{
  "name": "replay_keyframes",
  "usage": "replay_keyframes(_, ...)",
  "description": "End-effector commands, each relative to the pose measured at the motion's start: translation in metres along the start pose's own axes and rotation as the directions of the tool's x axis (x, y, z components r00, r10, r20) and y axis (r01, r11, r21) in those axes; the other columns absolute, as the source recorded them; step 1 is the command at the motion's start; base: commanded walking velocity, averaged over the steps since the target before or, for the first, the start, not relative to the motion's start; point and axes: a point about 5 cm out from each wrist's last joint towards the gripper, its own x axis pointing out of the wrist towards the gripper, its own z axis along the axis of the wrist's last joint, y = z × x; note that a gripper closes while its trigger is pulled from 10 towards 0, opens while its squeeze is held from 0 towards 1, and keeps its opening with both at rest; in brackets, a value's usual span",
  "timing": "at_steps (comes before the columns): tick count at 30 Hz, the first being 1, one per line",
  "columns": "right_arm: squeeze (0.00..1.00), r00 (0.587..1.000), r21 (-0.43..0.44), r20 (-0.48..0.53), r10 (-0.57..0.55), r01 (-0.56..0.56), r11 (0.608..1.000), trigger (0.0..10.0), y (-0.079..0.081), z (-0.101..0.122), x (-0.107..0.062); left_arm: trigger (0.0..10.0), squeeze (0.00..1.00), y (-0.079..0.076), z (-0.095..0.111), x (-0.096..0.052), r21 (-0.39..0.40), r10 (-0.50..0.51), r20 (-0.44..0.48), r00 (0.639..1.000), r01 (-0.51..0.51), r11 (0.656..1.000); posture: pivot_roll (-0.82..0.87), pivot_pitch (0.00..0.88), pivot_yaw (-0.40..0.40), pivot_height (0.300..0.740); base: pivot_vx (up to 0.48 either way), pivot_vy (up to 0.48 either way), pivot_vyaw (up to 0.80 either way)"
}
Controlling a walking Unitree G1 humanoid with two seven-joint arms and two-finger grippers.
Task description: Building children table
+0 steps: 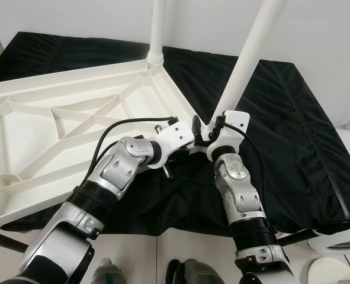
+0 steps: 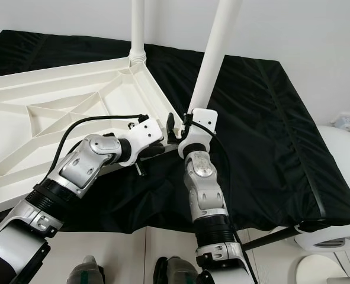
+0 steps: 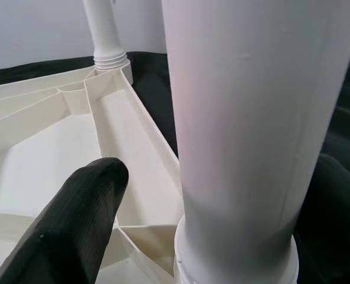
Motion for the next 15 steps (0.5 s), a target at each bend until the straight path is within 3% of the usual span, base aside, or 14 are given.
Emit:
replay_keyframes(1, 0.00, 1.000, 0.013, -0.013, 0.015, -0.015, 1.000, 10.0, -0.002, -0.004, -0.002, 10.0, 0.00, -0.014, 0.004, 0.007, 0.009, -0.089, 0.018, 0.996, 0.089, 0.996, 0.05, 0.035, -0.095, 0.740, 0.000, 0.000, 0.00)
replay_keyframes(9, 0.00, 0.988, -0.026, -0.016, 0.152, -0.152, 0.988, 10.0, -0.032, -0.008, 0.006, 10.0, 0.00, -0.013, 0.005, 0.008, 0.014, -0.090, 0.020, 0.996, 0.089, 0.996, 0.05, 0.031, -0.093, 0.740, 0.000, 0.000, 0.00)
replay_keyframes(13, 0.00, 0.985, -0.033, -0.017, 0.173, -0.174, 0.984, 10.0, -0.033, -0.008, 0.007, 10.0, 0.00, -0.013, 0.005, 0.008, 0.015, -0.090, 0.020, 0.996, 0.089, 0.996, 0.05, 0.031, -0.093, 0.740, 0.000, 0.000, 0.00)
replay_keyframes(15, 0.00, 0.964, -0.055, -0.022, 0.265, -0.266, 0.962, 10.0, -0.040, -0.008, 0.007, 10.0, 0.00, -0.012, 0.005, 0.008, 0.015, -0.088, 0.020, 0.996, 0.087, 0.996, 0.05, 0.033, -0.093, 0.740, 0.000, 0.000, 0.00)
